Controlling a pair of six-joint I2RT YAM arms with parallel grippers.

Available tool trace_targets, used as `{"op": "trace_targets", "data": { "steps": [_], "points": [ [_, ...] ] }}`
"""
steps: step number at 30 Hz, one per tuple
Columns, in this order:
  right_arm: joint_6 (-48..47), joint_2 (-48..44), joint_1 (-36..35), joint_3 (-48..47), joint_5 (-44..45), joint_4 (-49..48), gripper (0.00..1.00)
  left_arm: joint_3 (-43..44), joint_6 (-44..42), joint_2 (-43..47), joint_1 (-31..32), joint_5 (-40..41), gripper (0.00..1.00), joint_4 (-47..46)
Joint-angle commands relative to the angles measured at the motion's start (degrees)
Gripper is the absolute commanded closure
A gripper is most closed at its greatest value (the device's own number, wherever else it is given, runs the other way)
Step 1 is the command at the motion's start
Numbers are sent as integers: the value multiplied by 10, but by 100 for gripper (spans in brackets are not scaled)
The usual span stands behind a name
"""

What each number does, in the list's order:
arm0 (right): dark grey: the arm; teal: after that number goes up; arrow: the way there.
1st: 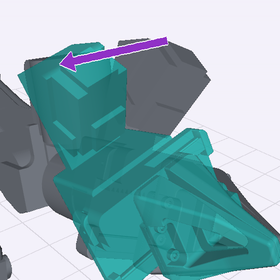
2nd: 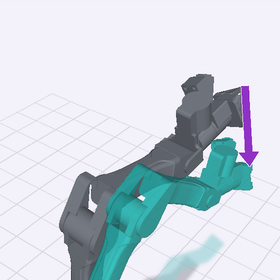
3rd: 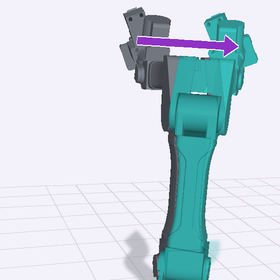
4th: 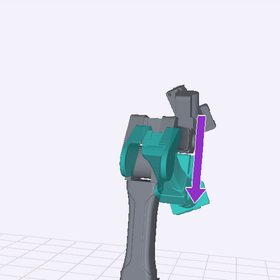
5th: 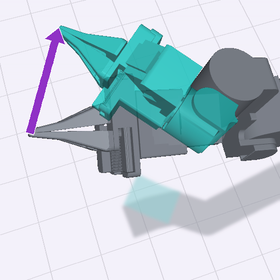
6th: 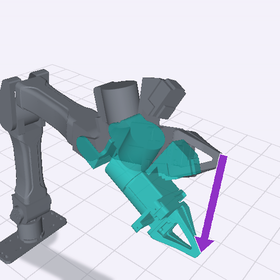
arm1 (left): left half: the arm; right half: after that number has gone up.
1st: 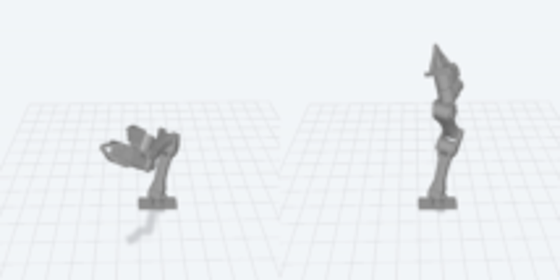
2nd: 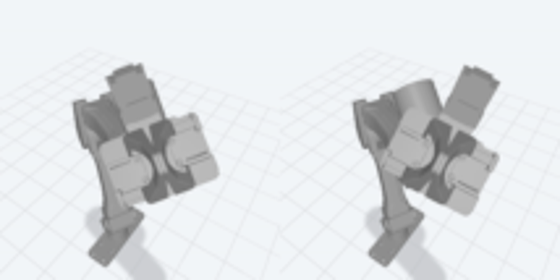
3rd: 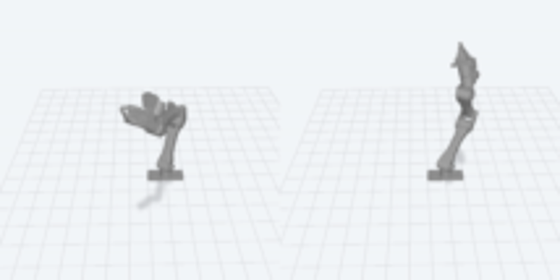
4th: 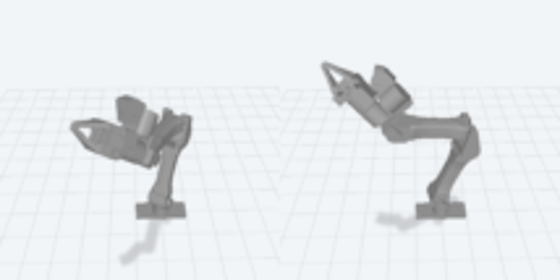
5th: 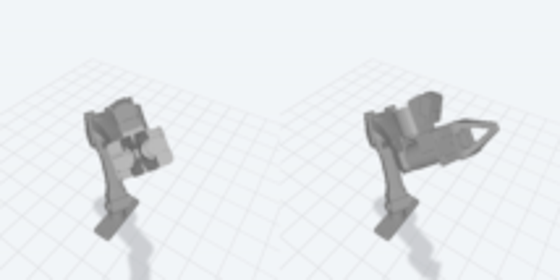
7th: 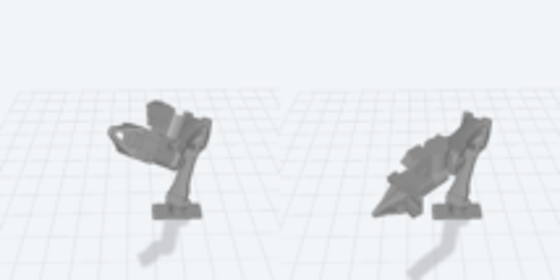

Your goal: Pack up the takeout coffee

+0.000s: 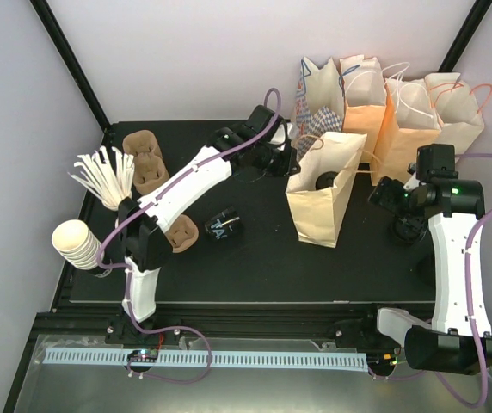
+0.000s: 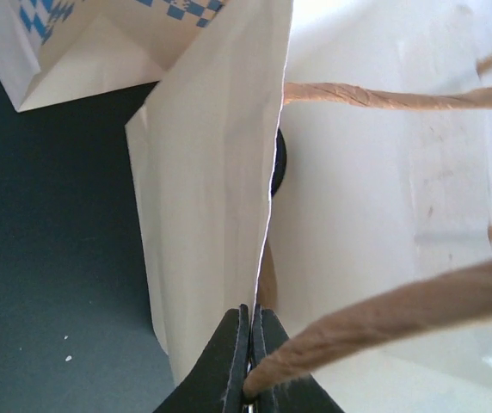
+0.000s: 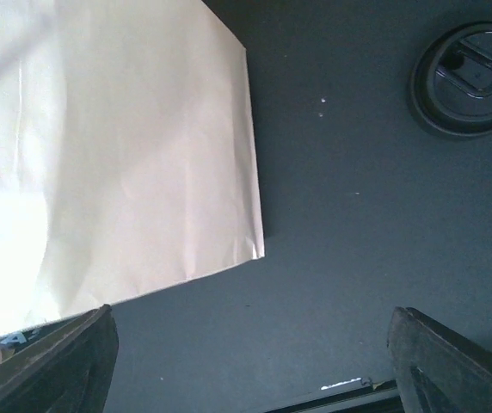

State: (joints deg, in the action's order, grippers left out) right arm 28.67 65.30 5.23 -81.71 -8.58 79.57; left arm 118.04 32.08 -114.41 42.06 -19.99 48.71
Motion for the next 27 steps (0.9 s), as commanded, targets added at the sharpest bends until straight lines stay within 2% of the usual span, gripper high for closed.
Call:
{"op": "trace_targets", "data": {
  "steps": [1, 5, 12, 13, 16, 18, 21, 25, 27],
  "points": [
    [-11, -8, 2, 0, -22, -23, 12, -2, 35, 34, -15, -11, 98, 17],
    [-13, -5, 2, 2, -19, -25, 12, -20, 29, 65, -21, 0, 97, -1],
    [-4, -5, 2, 9, -34, -38, 8, -35, 21, 74, -44, -47, 94, -2],
    [-5, -3, 2, 9, -34, -40, 8, -39, 15, 75, -45, -45, 84, -2],
    [-7, 2, 2, 3, -41, -40, 6, -54, 6, 77, -57, -73, 40, 0],
    [-11, 6, 3, -8, -44, -36, 5, -56, -1, 82, -64, -70, 27, 12],
    [-17, 10, 3, -30, -42, -28, 2, -56, -22, 108, -69, -24, 15, 33],
    [-17, 16, 3, -44, -38, -22, 0, -65, -67, 162, -71, 32, 10, 64],
    [-11, 20, 3, -36, -45, -14, 0, -99, -87, 211, -71, 72, 7, 84]
  ]
}}
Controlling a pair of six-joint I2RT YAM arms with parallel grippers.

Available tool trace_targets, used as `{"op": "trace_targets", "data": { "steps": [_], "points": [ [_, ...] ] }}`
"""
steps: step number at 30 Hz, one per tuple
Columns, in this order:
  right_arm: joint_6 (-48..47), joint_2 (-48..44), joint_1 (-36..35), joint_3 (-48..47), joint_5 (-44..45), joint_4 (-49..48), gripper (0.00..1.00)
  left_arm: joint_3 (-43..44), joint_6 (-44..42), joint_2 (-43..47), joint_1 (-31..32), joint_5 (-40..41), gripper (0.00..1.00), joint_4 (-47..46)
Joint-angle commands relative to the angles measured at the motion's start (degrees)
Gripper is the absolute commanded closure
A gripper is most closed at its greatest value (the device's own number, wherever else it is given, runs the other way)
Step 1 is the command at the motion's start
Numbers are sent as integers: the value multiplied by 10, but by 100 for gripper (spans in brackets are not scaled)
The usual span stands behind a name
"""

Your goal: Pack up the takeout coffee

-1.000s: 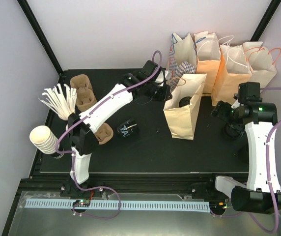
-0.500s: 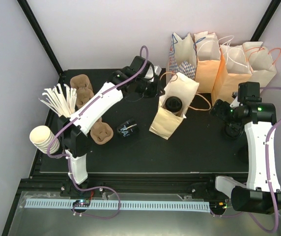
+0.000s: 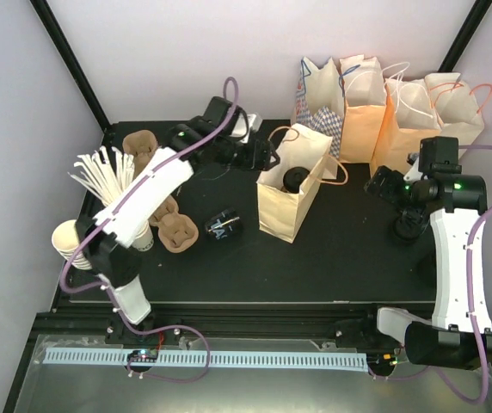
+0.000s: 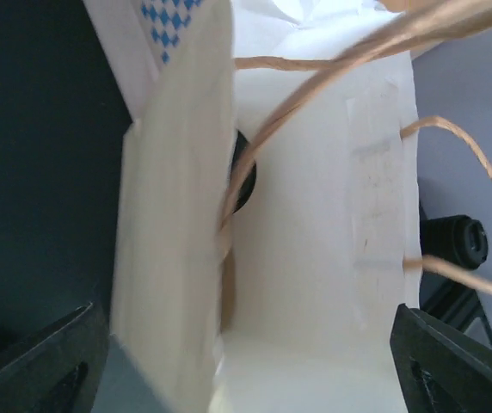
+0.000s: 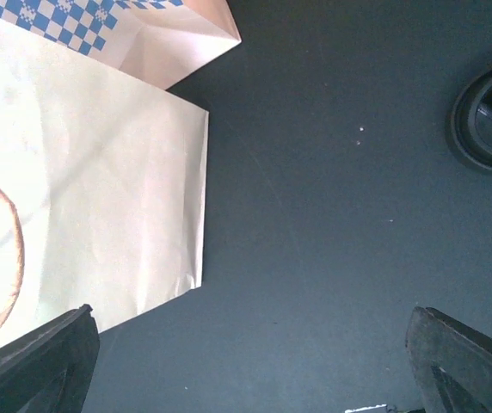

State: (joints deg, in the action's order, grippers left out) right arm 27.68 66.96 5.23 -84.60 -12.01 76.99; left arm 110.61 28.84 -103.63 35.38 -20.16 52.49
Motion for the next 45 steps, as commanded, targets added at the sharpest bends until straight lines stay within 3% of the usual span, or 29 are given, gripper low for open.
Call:
{"op": "trace_targets", "data": {
  "steps": [1, 7, 10, 14, 21, 28, 35, 41, 45],
  "points": [
    [-3, 7, 3, 2, -24, 15, 0, -50, -62, 118, -4, 97, 5, 56],
    [-1, -37, 3, 155, -148, -43, 0, -273, -94, 276, -10, 214, 1, 54],
    [14, -90, 2, 235, -187, -111, 0, -347, -76, 297, -23, 202, 1, 59],
    [18, -95, -16, 313, -205, -141, 0, -400, -55, 265, -43, 169, 1, 53],
    [47, -117, -32, 362, -209, -182, 0, -264, -75, 70, -48, 167, 1, 152],
    [35, -132, -33, 354, -187, -161, 0, -168, -31, -15, -46, 162, 3, 167],
    [37, -150, -33, 363, -186, -159, 0, -132, 49, -96, -43, 137, 12, 157],
    [30, -145, -33, 354, -188, -159, 0, -77, 132, -159, -40, 207, 24, 219],
    [25, -141, -32, 355, -189, -162, 0, -55, 145, -184, -34, 232, 32, 248]
  ]
}}
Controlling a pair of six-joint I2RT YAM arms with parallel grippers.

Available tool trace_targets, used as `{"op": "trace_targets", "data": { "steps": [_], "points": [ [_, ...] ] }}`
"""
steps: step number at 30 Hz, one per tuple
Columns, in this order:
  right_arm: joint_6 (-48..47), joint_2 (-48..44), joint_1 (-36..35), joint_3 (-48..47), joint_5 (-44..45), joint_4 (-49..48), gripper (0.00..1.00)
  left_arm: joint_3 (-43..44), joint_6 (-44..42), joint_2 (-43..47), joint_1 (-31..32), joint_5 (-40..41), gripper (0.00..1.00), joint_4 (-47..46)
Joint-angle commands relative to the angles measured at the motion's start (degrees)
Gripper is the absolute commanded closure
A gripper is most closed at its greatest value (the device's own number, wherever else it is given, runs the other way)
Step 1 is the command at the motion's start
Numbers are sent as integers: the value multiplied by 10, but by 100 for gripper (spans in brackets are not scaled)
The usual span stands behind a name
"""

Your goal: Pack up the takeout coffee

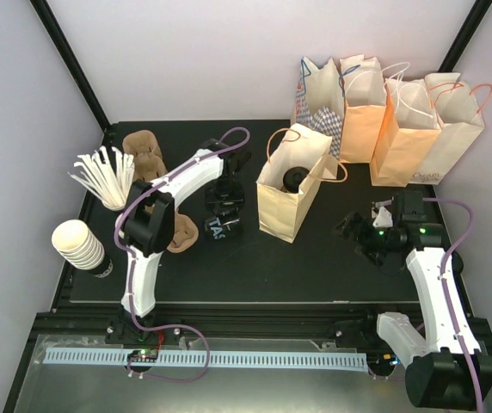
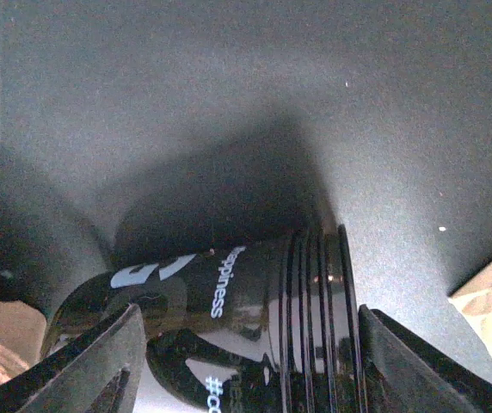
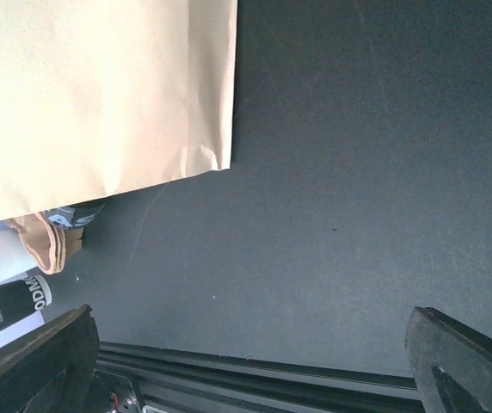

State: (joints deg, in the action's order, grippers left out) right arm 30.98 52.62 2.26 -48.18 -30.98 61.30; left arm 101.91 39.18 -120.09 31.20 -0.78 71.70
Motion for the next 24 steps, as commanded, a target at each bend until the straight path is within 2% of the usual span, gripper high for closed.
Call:
{"op": "trace_targets", "data": {
  "steps": [1, 6, 7, 14, 24],
  "points": [
    [-8, 3, -3, -9, 1, -5, 0, 32, 41, -22, 8, 37, 35, 57],
    [-8, 7, -3, -7, -4, -11, 0, 33, 39, -15, 12, 41, 51, 60],
    [-7, 8, -3, -7, -5, -12, 0, 33, 37, -12, 12, 43, 57, 60],
    [-6, 18, -2, -16, -9, -19, 0, 36, 27, 3, 15, 54, 83, 76],
    [-4, 21, -3, -21, -7, -18, 0, 32, 32, 78, 15, 20, 91, 95]
  ]
}}
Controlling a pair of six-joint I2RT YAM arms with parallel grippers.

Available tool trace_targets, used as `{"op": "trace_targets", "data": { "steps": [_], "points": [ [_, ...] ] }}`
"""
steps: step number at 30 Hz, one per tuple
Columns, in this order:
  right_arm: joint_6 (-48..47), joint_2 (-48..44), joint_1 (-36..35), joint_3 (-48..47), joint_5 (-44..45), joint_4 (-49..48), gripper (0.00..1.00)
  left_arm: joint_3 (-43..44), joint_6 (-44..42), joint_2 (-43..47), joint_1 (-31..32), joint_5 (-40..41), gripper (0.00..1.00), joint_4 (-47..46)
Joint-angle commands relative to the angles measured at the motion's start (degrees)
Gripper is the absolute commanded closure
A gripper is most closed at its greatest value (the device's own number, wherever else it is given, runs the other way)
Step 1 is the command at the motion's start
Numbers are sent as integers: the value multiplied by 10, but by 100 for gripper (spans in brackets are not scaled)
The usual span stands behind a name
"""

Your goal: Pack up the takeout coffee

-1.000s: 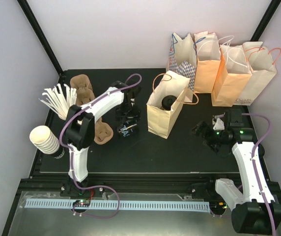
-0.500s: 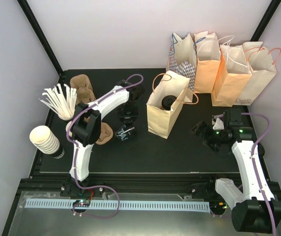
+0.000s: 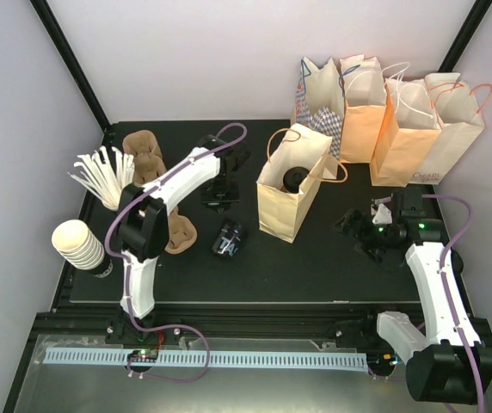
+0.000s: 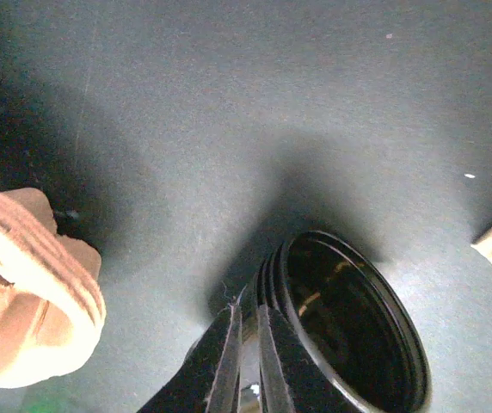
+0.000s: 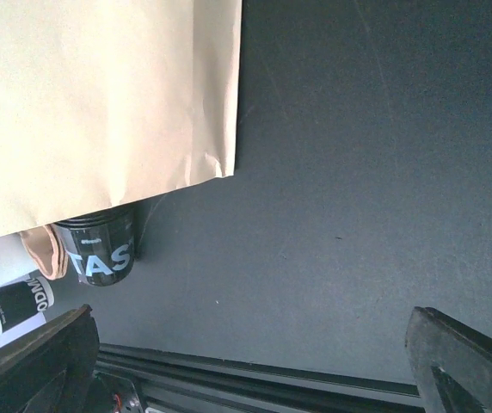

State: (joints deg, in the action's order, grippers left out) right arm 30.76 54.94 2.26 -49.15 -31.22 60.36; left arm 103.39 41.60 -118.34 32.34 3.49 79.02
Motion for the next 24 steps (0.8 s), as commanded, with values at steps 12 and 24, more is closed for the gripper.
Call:
{"op": "trace_targets", "data": {
  "steps": [12, 24],
  "points": [
    [-24, -27, -37, 21, -46, -9, 1, -77, 12, 155, 4, -114, 80, -21],
    [102, -146, -386, 117, 60, -358, 16, -429, -19, 424, 5, -315, 45, -266]
  ]
}}
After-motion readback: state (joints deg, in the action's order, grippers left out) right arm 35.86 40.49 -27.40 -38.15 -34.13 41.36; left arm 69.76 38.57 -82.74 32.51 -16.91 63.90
